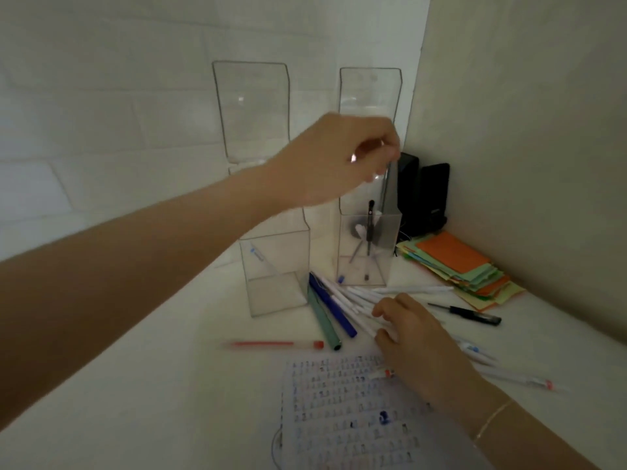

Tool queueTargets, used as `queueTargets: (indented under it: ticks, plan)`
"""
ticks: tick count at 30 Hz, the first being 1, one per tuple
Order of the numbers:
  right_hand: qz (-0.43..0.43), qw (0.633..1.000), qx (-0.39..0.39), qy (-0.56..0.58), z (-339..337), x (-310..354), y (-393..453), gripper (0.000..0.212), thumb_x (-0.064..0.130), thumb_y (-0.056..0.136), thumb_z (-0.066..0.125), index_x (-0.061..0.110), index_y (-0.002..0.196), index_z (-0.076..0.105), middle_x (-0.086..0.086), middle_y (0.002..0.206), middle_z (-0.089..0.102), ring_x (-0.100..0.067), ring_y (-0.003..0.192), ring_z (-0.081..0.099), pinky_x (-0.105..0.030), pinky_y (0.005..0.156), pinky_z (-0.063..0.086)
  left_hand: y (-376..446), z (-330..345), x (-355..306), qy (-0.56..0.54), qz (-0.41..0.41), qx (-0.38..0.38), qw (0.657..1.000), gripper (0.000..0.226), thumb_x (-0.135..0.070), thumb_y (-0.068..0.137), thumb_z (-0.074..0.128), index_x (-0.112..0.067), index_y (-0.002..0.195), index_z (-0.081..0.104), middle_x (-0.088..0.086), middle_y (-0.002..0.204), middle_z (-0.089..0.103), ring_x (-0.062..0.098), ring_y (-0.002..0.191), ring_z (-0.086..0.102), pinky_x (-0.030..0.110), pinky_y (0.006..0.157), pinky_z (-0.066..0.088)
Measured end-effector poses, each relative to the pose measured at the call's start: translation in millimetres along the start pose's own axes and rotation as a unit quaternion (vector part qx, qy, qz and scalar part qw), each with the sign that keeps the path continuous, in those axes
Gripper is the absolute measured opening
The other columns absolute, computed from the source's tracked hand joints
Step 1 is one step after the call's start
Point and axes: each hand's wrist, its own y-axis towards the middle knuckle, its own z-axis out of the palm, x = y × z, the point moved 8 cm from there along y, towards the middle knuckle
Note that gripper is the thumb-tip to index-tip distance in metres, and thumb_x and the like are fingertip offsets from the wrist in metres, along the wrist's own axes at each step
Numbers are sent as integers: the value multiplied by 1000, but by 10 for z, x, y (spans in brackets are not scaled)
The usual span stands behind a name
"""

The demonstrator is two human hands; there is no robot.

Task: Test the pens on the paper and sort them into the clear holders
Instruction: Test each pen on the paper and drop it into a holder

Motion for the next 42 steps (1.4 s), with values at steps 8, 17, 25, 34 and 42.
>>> queueTargets:
  ticks: [8,17,25,34,42]
  plan:
    - [-19,999,25,-15,63,476,-39,20,16,94,48,19,111,56,8,99,39,-14,101,47,-20,77,32,-1819,848,129,281,-123,228,924,26,-22,95,36,-16,117,49,2,113,51,20,93,55,30,66,39]
    - [-1,999,29,-22,268,628,-137,24,9,91,46,16,111,60,0,109,51,-16,105,51,-19,83,38,-2079,960,436,281,-162,202,924,16,-13,69,70,-16,84,64,1,83,60,18,74,59,25,51,34]
    - [193,893,-68,400,-18,441,-136,10,2,86,63,10,93,62,-11,92,68,-19,79,63,-16,68,50,-1903,827,217,103,-181,82,975,19,-24,99,36,-13,108,49,3,98,50,19,66,49,35,60,46]
    - [282,673,-116,675,-59,364,-266,15,13,96,48,5,102,60,-11,90,68,-22,83,66,-31,68,52,-1867,1255,27,-474,-346,31,809,19,-26,93,56,-8,97,58,5,65,63,19,48,59,28,49,54]
    - [280,567,-166,757,-111,269,-240,15,22,94,54,11,83,55,-7,76,60,-19,68,61,-33,69,54,-1892,1340,32,-571,-330,75,748,21,-17,96,49,-8,103,67,2,76,67,12,60,58,21,53,49]
